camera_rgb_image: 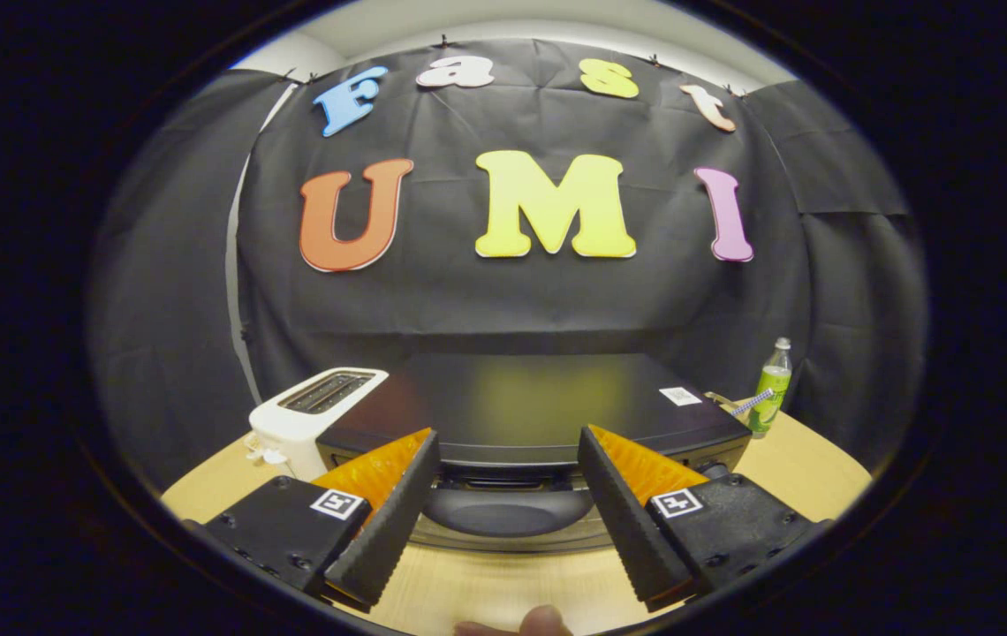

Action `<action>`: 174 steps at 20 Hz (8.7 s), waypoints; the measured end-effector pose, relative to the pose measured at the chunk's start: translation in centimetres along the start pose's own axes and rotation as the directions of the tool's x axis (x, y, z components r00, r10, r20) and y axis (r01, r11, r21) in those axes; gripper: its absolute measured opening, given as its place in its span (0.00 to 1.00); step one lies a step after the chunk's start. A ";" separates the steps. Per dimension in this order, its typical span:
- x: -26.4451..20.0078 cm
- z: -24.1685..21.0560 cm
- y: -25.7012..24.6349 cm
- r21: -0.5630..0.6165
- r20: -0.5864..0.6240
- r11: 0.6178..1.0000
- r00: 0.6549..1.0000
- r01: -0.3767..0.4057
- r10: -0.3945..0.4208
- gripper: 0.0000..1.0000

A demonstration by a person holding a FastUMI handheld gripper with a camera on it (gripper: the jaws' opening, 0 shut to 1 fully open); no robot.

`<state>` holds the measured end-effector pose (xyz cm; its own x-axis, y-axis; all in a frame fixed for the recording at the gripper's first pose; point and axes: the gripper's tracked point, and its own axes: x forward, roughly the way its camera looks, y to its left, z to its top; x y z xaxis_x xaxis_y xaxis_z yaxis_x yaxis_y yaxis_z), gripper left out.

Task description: Open the toaster oven, put the food inside, and close the toaster oven door.

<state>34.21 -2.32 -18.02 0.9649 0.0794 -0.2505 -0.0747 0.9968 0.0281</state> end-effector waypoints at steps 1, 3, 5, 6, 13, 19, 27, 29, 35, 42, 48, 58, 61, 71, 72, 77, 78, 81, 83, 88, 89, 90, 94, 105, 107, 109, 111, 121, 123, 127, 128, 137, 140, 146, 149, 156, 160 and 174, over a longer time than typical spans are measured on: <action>0.2 -0.7 -0.2 0.012 -0.013 1.000 1.000 0.004 -0.003 1.00; -0.2 -2.0 -0.6 0.012 -0.029 1.000 0.999 0.019 -0.019 1.00; 0.0 -2.0 -0.2 -0.055 -0.008 0.998 1.000 0.019 -0.020 1.00; -0.1 -2.3 -0.7 -0.041 -0.007 0.999 1.000 0.019 -0.019 1.00; -3.8 -4.5 -0.6 -0.019 -0.066 1.000 0.998 0.010 -0.011 1.00; -7.9 -8.7 -0.7 -0.049 -0.120 0.999 0.992 0.021 -0.026 1.00; -10.5 -13.9 -0.7 0.009 -0.281 1.000 0.960 -0.018 0.020 1.00; -10.6 -14.5 -0.8 0.025 -0.313 1.000 0.949 -0.017 0.024 1.00; -11.0 -15.8 -1.0 0.043 -0.369 0.999 0.929 -0.016 0.031 1.00; -14.3 -14.0 -1.1 0.061 -0.354 0.998 0.935 -0.008 0.029 1.00; -20.8 -11.2 -1.8 0.123 -0.272 0.990 0.962 0.072 -0.037 1.00; -24.6 -17.6 -2.3 0.259 -0.387 0.937 0.914 0.233 -0.120 1.00; -24.2 -20.4 -1.4 0.276 -0.463 0.927 0.880 0.255 -0.105 1.00; -23.9 -24.1 -0.9 0.233 -0.565 0.922 0.815 0.309 -0.130 0.74; -23.6 -23.9 -1.0 0.227 -0.555 0.927 0.821 0.299 -0.129 0.69; -24.0 -24.4 -0.9 0.254 -0.545 0.932 0.834 0.259 -0.084 0.48; -23.9 -24.5 -1.0 0.273 -0.544 0.925 0.835 0.264 -0.078 0.44; -24.0 -24.4 -1.0 0.295 -0.542 0.920 0.838 0.259 -0.062 0.38; -24.1 -23.5 -1.3 0.305 -0.518 0.919 0.853 0.249 -0.059 0.38; -23.9 -18.6 -1.4 0.369 -0.430 0.907 0.902 0.204 -0.028 0.38; -23.7 -17.4 -1.5 0.374 -0.409 0.907 0.912 0.192 -0.025 0.38; -23.4 -16.1 -1.5 0.383 -0.387 0.906 0.922 0.180 -0.020 0.38; -20.8 -11.9 -0.3 0.434 -0.319 0.893 0.947 0.118 0.030 0.38; -4.6 -9.4 1.1 0.555 -0.304 0.822 0.951 0.125 0.061 0.38; -1.7 -10.2 0.6 0.571 -0.315 0.807 0.948 0.152 0.044 0.38; 0.6 -10.6 0.0 0.601 -0.314 0.779 0.949 0.178 0.026 0.38; 2.5 -10.5 -0.9 0.604 -0.293 0.772 0.956 0.196 -0.014 0.38; 7.6 -10.9 -1.3 0.552 -0.221 0.814 0.973 0.179 -0.064 0.61; 7.3 -10.5 -1.0 0.533 -0.209 0.831 0.977 0.159 -0.054 0.78; 4.1 -9.6 0.1 0.481 -0.206 0.868 0.978 0.121 -0.023 1.00; 2.8 -9.8 0.7 0.468 -0.221 0.878 0.975 0.103 0.004 1.00; -10.5 -12.7 3.2 0.235 -0.303 0.969 0.942 -0.076 0.147 1.00; -12.5 -16.0 2.0 0.163 -0.370 0.984 0.920 -0.073 0.129 1.00; -12.5 -21.3 0.4 0.085 -0.516 0.996 0.854 -0.032 0.071 1.00; -11.5 -22.7 0.0 0.058 -0.555 0.998 0.831 -0.010 0.041 1.00; -10.1 -23.4 -0.2 -0.008 -0.580 0.999 0.813 0.044 -0.040 1.00; -10.5 -22.2 -0.1 0.000 -0.567 0.998 0.822 0.064 -0.052 1.00; -11.1 -10.8 -0.8 -0.009 -0.278 0.996 0.956 0.093 -0.092 1.00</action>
<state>20.81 -3.91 -25.73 0.8591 -0.0132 -0.5116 0.0131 0.9999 -0.0039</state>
